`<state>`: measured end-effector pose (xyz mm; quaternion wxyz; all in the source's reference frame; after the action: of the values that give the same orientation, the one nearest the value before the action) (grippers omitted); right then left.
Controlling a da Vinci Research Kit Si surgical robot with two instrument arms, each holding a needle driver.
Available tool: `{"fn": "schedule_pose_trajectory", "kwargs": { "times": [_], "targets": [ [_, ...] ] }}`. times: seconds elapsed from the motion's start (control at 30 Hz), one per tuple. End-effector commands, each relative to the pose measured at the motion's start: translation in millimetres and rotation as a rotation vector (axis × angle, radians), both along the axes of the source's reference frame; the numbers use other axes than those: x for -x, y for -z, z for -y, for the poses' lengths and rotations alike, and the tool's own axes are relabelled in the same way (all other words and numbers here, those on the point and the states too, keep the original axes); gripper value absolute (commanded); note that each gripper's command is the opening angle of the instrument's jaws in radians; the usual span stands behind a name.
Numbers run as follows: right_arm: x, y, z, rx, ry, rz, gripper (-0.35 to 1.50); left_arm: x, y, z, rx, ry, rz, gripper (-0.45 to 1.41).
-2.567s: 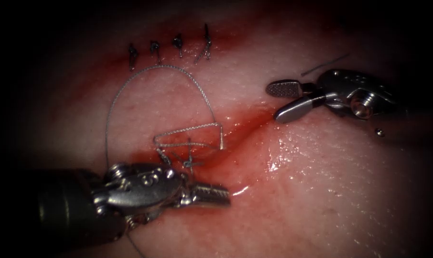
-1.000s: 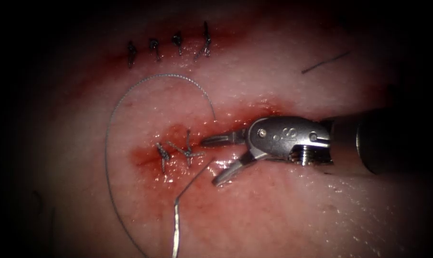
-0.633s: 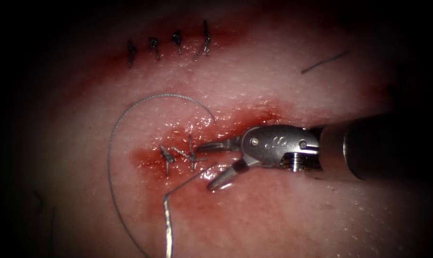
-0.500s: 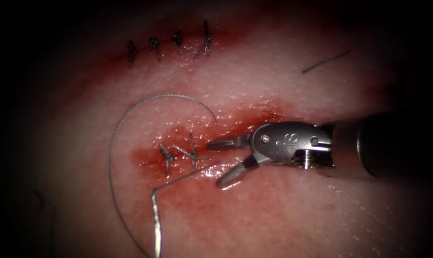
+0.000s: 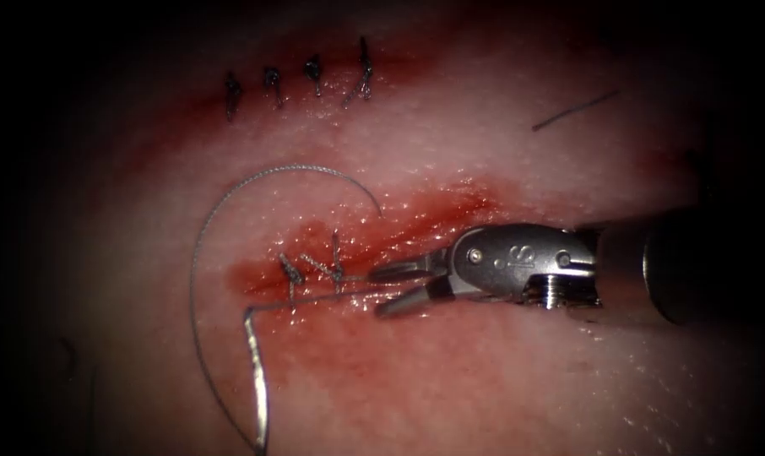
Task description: Wound Closure
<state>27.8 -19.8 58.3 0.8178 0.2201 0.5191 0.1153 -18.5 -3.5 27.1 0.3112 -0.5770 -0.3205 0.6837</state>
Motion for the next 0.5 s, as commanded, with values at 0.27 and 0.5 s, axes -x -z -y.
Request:
{"fn": "schedule_pose_trajectory", "kwargs": {
  "times": [0.27,0.5],
  "targets": [
    [-0.9,0.2,1.4,-0.031,0.041,0.068,-0.35,0.4,0.0,0.6,0.029,0.003,0.008,-0.45],
    [-0.1,4.7,4.4,-0.052,0.08,0.084,-0.35,-0.3,-1.7,0.0,0.083,0.094,-0.02,-0.45]
  ]
}}
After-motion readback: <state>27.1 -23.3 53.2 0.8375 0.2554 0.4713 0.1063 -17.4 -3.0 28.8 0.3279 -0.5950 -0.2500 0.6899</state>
